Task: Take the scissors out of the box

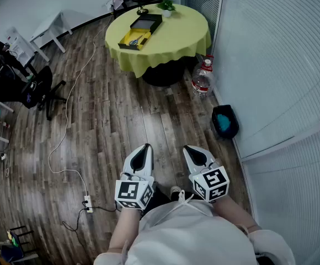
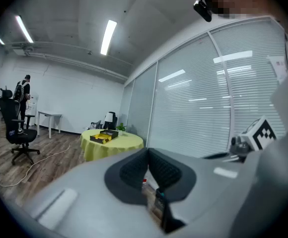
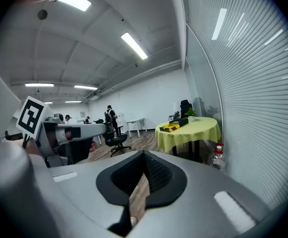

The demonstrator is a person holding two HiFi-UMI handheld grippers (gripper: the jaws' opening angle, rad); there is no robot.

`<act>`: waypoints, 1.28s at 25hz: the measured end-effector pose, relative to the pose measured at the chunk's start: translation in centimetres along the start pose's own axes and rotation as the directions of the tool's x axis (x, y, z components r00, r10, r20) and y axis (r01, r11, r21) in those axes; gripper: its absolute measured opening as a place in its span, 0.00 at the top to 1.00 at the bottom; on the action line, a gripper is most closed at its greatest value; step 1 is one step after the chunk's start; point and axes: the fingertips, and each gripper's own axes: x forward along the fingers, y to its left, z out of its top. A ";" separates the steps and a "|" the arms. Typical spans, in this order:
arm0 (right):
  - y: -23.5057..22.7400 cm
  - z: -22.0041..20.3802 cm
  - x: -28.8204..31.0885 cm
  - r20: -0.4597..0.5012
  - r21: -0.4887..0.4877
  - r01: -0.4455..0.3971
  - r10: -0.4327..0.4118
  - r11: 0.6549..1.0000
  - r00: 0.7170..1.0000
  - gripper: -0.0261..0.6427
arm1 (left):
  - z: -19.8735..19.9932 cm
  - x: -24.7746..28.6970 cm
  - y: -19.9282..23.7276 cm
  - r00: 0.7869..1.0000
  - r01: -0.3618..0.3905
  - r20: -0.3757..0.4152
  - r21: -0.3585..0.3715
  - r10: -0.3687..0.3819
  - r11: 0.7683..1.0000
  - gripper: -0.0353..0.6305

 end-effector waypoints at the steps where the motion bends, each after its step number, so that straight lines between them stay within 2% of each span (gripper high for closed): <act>1: 0.0 0.0 -0.1 0.001 0.000 -0.001 0.001 1.000 1.000 0.96 | 0.0 0.0 -0.2 1.000 0.002 -0.004 0.001 -0.002 1.000 0.94; 13: -0.4 -0.7 -0.5 0.002 0.070 0.003 -0.003 0.998 1.000 0.96 | -0.1 -0.3 -1.2 0.999 -0.009 -0.036 0.048 0.010 0.999 0.94; 19: -0.4 -1.1 0.9 0.007 0.097 -0.011 0.010 0.995 1.000 0.96 | -0.7 -0.1 -0.3 0.998 -0.018 -0.060 0.090 0.023 0.996 0.94; 26: -1.2 -1.2 5.1 -0.011 0.111 0.010 -0.009 0.994 1.000 0.96 | -1.6 2.2 3.3 0.997 -0.014 -0.078 0.091 0.021 0.996 0.94; 32: -0.8 -0.3 11.2 -0.040 0.096 0.031 -0.028 0.995 0.999 0.96 | -1.4 4.9 9.4 0.997 -0.018 -0.070 0.062 0.022 0.998 0.94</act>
